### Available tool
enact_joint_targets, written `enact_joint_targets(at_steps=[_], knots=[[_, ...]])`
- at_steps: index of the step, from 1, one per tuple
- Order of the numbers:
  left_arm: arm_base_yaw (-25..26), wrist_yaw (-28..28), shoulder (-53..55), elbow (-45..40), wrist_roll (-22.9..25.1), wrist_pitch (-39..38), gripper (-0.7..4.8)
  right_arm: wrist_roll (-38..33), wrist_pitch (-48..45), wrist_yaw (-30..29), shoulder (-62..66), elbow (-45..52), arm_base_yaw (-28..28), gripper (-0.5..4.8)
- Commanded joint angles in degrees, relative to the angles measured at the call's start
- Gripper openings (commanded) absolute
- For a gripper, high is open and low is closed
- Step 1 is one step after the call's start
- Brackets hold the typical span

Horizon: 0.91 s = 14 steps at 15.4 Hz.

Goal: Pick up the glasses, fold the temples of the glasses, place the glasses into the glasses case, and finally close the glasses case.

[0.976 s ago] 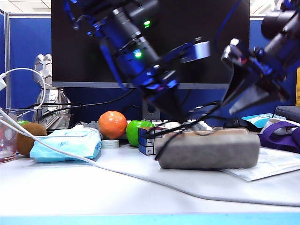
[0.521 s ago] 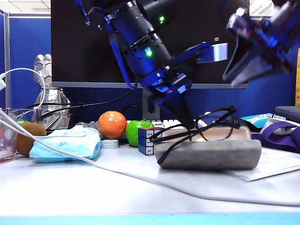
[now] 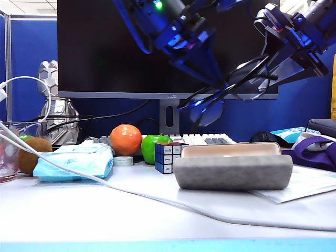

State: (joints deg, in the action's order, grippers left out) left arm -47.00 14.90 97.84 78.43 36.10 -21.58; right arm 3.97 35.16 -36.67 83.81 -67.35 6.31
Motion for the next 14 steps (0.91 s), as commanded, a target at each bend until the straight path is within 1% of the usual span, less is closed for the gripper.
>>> enact_joint_targets(at_steps=[1, 2, 4, 5, 6, 12, 14], knots=[[-0.1, -3.4, 1.1, 0.1, 3.1, 4.4, -0.06, 0.1, -0.9, -0.1, -0.3, -0.1, 0.0, 1.48], [0.0, -5.0, 3.3, 0.1, 3.1, 6.1, -0.07, 0.1, -1.1, -0.1, -0.6, -0.1, 0.0, 1.48], [-0.1, -5.3, 6.6, 0.1, 3.0, 5.8, -0.07, 0.1, -1.9, -0.2, -1.4, -0.1, 0.0, 1.48], [-0.2, -6.6, 8.2, 0.1, 2.9, 5.8, -0.07, 0.1, -2.5, -0.3, -1.7, -0.2, 0.0, 1.48], [-0.7, -9.3, 9.3, 0.1, 2.9, 5.8, -0.07, 0.1, -2.8, -0.4, -1.8, -0.2, 0.0, 1.48], [-3.6, -9.9, 10.5, 0.0, 2.9, 3.0, -0.07, -0.6, -2.8, -0.6, -1.9, -0.1, 0.0, 1.48], [-4.9, -11.1, 11.6, 0.0, 3.0, 1.4, -0.06, -1.0, -2.8, -0.8, -2.2, -0.1, 0.0, 1.47]])
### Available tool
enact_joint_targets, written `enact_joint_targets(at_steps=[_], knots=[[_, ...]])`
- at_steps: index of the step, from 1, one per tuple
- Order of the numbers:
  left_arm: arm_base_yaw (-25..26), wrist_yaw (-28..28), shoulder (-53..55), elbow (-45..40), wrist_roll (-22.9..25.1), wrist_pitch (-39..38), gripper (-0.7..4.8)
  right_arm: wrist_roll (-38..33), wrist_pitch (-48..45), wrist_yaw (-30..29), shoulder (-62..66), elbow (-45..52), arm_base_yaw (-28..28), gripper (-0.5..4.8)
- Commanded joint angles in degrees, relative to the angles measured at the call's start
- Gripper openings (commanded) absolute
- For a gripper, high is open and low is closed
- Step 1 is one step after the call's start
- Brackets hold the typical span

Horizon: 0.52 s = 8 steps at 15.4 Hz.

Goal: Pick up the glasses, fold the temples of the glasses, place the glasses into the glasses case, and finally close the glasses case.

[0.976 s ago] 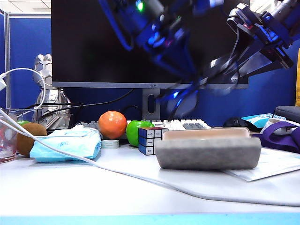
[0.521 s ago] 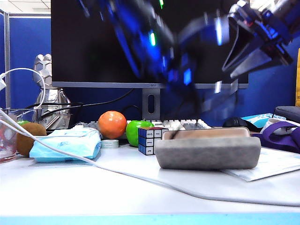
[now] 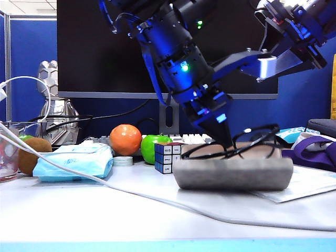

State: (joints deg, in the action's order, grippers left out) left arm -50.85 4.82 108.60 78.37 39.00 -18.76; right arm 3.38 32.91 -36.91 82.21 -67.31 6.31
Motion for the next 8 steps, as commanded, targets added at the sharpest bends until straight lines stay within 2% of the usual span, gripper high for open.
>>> enact_joint_targets(at_steps=[1, 5, 6, 8], knots=[[-1.2, -2.1, 1.2, 0.1, 0.0, -1.7, -0.06, -0.4, -0.6, -0.5, -0.8, -0.2, 0.0, 1.47], [-2.5, -2.6, 1.4, 0.1, 0.0, -3.9, -0.06, -0.4, -0.5, -0.6, -0.9, -0.2, 0.0, 1.47], [-2.9, -4.0, 1.4, 0.1, 0.0, -4.3, -0.06, -0.4, -0.5, -0.6, -0.9, -0.2, 0.0, 1.47], [-3.5, -10.8, 1.4, 0.1, 0.0, -4.1, -0.07, -0.4, -0.5, -0.6, -0.9, -0.2, 0.0, 1.47]])
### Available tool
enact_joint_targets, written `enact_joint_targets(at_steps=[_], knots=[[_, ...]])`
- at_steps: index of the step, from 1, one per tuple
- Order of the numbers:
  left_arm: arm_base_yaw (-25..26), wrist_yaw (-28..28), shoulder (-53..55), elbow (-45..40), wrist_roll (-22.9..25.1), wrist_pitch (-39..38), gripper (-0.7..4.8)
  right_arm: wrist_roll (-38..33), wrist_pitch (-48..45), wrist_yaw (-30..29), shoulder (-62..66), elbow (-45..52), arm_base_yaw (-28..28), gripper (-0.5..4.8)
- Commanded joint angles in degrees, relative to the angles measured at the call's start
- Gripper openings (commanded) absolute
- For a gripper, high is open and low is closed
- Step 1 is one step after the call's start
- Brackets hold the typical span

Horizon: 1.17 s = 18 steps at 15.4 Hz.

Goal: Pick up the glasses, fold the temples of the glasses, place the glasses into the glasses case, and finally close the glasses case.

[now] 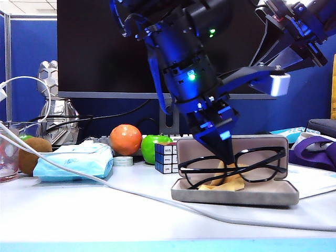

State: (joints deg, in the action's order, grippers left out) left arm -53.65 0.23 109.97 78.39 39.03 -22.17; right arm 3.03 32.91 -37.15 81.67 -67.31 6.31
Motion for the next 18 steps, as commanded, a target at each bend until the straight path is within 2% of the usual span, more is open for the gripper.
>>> enact_joint_targets(at_steps=[1, 3, 8, 14, 15, 16, 17, 18], knots=[[-1.0, -7.6, 0.0, 0.0, -0.1, -0.7, -0.06, 0.0, -0.5, -0.3, -0.4, -0.2, 0.0, 1.47], [-1.3, -8.4, 0.0, 0.0, -0.1, -0.4, -0.07, 0.0, -0.5, -0.3, -0.4, -0.2, 0.0, 1.47], [-4.1, -15.5, 0.6, 0.0, -0.7, 1.3, -0.06, 0.0, -0.5, -0.5, -0.4, -0.2, 0.0, 1.47], [-5.4, -20.0, 4.2, 0.0, -5.4, 2.1, -0.06, 0.0, -0.1, -0.5, -0.4, -0.2, 0.0, 1.45], [-5.6, -21.3, 4.2, 0.0, -6.1, 2.2, 0.03, 0.0, -0.1, -0.5, -0.4, -0.2, 0.0, 1.44], [-5.7, -22.3, 4.1, 0.0, -7.4, 2.6, 0.43, 0.0, -0.2, -0.5, -0.4, -0.2, 0.0, 1.44], [-5.7, -22.5, 4.1, 0.1, -8.3, 2.5, 1.09, 0.0, -0.1, -0.5, -0.4, -0.2, 0.0, 1.44], [-5.8, -22.5, 4.0, 0.2, -8.2, 2.6, 1.23, 0.0, -0.1, -0.5, -0.4, -0.2, 0.0, 1.44]])
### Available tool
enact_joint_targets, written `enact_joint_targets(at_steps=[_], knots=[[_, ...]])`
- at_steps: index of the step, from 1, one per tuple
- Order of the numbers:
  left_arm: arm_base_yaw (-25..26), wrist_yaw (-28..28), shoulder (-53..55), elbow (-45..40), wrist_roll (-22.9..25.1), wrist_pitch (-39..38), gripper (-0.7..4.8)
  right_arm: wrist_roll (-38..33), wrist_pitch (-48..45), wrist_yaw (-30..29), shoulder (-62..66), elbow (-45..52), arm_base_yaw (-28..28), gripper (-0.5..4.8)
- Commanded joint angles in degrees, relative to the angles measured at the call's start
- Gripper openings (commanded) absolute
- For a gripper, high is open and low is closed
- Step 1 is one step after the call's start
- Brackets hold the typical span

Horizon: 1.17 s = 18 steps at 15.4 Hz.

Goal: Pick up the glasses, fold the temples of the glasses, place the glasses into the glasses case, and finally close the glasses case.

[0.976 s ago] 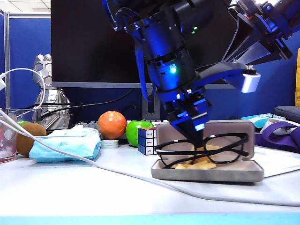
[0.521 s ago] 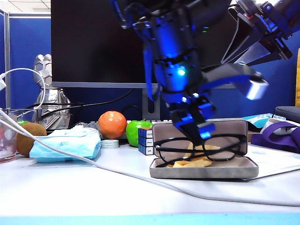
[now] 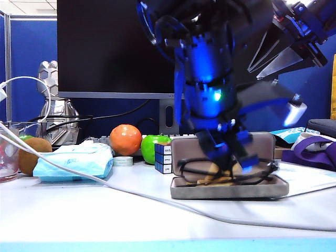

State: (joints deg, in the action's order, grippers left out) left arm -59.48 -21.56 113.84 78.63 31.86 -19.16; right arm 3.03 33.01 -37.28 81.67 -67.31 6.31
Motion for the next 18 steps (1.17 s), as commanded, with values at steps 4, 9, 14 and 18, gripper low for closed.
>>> enact_joint_targets(at_steps=[4, 9, 14, 18], knots=[[-0.2, -0.8, -1.9, 0.0, -2.3, -0.3, 1.49, 0.0, -0.1, -0.4, -0.4, -0.2, 0.0, 1.44], [-0.2, -0.7, -6.7, 0.0, -4.0, -2.7, 1.49, 0.0, -0.1, -0.3, -0.4, -0.2, 0.0, 1.44], [0.8, -7.4, -10.4, -0.1, -14.0, -4.8, -0.06, 0.0, -0.6, 8.6, -0.1, -0.2, 0.3, -0.06], [9.2, 11.8, -12.8, -0.2, -37.4, -13.9, -0.05, 0.0, -2.0, 9.2, 4.9, -0.2, 1.0, -0.05]])
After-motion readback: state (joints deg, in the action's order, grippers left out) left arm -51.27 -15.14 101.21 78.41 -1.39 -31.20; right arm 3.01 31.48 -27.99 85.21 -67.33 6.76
